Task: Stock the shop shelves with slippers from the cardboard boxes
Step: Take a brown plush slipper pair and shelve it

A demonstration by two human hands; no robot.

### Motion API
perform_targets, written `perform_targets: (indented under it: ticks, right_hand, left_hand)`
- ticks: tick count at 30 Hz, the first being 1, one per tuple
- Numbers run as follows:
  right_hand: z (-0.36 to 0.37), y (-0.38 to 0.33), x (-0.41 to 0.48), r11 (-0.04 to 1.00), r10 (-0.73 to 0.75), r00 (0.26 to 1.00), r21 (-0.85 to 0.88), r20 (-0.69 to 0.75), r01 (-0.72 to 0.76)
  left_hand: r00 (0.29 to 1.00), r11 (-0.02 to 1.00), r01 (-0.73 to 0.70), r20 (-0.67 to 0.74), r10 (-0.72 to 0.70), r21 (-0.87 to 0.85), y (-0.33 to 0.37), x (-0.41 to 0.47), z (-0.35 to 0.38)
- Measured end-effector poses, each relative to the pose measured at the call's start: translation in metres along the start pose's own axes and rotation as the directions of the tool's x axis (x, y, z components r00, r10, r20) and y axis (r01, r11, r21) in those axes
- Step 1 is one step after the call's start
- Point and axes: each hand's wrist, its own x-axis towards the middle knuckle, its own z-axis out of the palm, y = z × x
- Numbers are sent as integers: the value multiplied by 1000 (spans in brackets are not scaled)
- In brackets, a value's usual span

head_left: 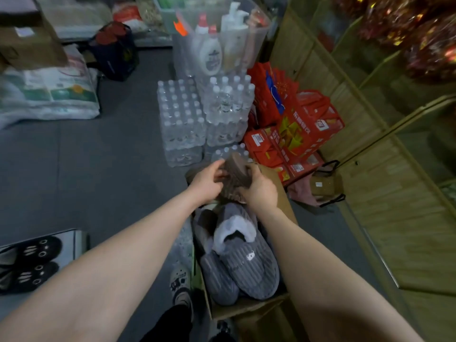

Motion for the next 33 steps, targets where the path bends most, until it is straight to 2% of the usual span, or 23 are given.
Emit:
perform_targets:
  ticks: [2,4,7,10,12,14,17,20,22,23,25,27,30,33]
  right_hand:
    - [-14,-3,13,1000,-4,997,-30,-74,1]
    - [-36,-3,25,999,12,991,-30,-130,-16]
    - [-72,0,43,980,158,975,143,-157,-135]
    - [-110,4,57,906,250,964,373,-92,-199]
    - [-126,5,64,819,242,970,538,-9,-199]
    - [-131,2,68,749,218,973,626,74,-215]
    - [-123,-3,74,679,223,965,688,142,-258]
    - [-100,-7,78,633,228,952,711,207,-306]
    - [-77,-10,81,660,204,958,695,200,-286]
    - [-65,-10,84,715,193,964,646,185,-267]
    - [-41,-5,88,863,127,978,467,165,-191]
    - [-23,-4,86,944,80,976,298,205,-140]
    - [3,-1,87,993,30,964,103,264,-59]
    - [29,-9,95,998,-59,950,-16,307,68]
  left_hand:
    - [999,998,-17,35,15,54,5,10,-14]
    - [999,991,-32,12,31,133,9,22,-27]
    - [999,991,-24,32,19,135,21,34,-35]
    - [994,985,-77,83,65,151,39,40,-34]
    - [988,989,-95,133,79,118,51,41,-30]
    - [985,997,-62,164,54,43,63,38,-24]
    - [997,999,20,76,-18,-32,68,34,-18]
    - [999,997,37,-12,-38,-72,58,27,-27]
    - [993,1000,28,-118,-28,0,43,20,-40]
    - [984,999,51,-171,-49,11,36,14,-46]
    - [950,993,108,-289,-117,-47,17,4,-56]
    - [913,981,144,-366,-182,-128,-2,-6,-64]
    - [867,960,200,-422,-266,-194,-33,-18,-75]
    - [867,959,222,-413,-278,-179,-53,-27,-81]
